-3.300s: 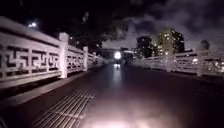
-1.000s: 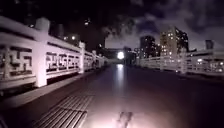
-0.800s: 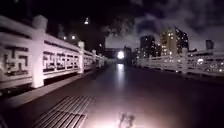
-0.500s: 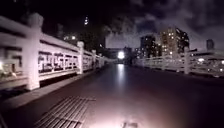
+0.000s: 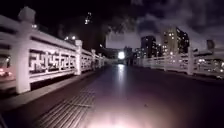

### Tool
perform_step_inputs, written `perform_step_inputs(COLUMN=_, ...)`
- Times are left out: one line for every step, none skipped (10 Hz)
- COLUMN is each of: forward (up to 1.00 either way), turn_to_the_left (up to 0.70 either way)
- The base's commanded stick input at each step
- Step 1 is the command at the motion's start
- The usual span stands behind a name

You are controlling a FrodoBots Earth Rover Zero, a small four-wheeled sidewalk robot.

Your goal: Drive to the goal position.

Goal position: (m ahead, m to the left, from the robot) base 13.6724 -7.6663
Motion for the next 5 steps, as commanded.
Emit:
perform_step_inputs(forward=0.45, turn_to_the_left=0.00)
perform_step_inputs(forward=0.45, turn_to_the_left=0.00)
perform_step_inputs(forward=0.45, turn_to_the_left=0.00)
perform_step_inputs(forward=0.45, turn_to_the_left=0.00)
perform_step_inputs(forward=0.45, turn_to_the_left=0.00)
